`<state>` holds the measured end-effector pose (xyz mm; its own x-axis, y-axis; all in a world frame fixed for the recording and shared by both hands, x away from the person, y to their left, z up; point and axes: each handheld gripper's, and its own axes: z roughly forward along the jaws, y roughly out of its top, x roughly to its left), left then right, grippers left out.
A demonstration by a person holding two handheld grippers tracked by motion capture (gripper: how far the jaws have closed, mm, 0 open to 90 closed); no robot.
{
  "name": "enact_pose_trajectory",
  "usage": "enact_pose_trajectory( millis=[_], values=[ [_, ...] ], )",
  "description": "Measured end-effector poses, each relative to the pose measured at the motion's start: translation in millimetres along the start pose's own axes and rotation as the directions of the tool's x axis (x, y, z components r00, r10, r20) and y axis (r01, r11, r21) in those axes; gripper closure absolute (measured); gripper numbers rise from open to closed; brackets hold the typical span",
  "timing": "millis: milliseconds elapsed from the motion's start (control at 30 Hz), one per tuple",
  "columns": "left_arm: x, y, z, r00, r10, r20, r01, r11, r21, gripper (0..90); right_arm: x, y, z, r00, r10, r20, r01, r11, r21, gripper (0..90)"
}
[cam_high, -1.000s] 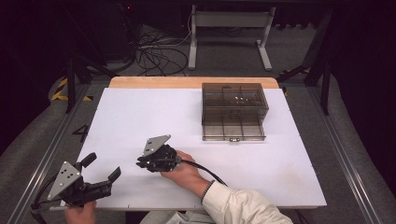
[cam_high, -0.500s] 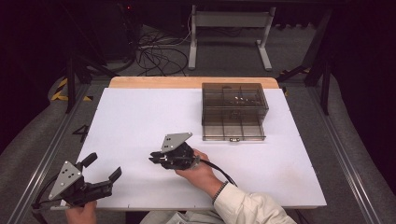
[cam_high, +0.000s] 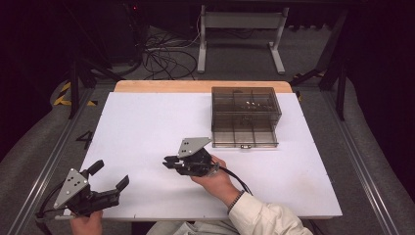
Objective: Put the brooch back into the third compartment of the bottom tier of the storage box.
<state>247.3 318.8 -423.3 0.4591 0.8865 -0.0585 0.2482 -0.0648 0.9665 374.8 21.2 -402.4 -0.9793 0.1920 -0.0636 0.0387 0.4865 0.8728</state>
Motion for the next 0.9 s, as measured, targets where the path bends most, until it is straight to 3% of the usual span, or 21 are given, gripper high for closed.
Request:
enact_pose_trajectory(
  millis=[267, 533, 900],
  values=[
    [-3.2, 0.6, 1.0, 0.9998, 0.021, 0.006, -0.021, 0.9998, 0.002, 3.0, -5.6, 0.0, -11.7, 0.9995, 0.008, 0.029, -0.008, 1.000, -0.010, 81.1],
    [-4.3, 1.9, 5.7, 0.9995, 0.027, 0.015, -0.027, 0.9996, 0.008, 3.0, -16.6, -3.7, -38.8, 0.9951, 0.028, 0.095, -0.026, 0.999, -0.023, 81.1],
    [-5.6, 4.4, 13.2, 0.9987, 0.041, 0.030, -0.041, 0.9991, 0.014, 3.0, -33.2, -16.8, -83.2, 0.9747, 0.081, 0.209, -0.074, 0.996, -0.041, 81.1]
  ],
)
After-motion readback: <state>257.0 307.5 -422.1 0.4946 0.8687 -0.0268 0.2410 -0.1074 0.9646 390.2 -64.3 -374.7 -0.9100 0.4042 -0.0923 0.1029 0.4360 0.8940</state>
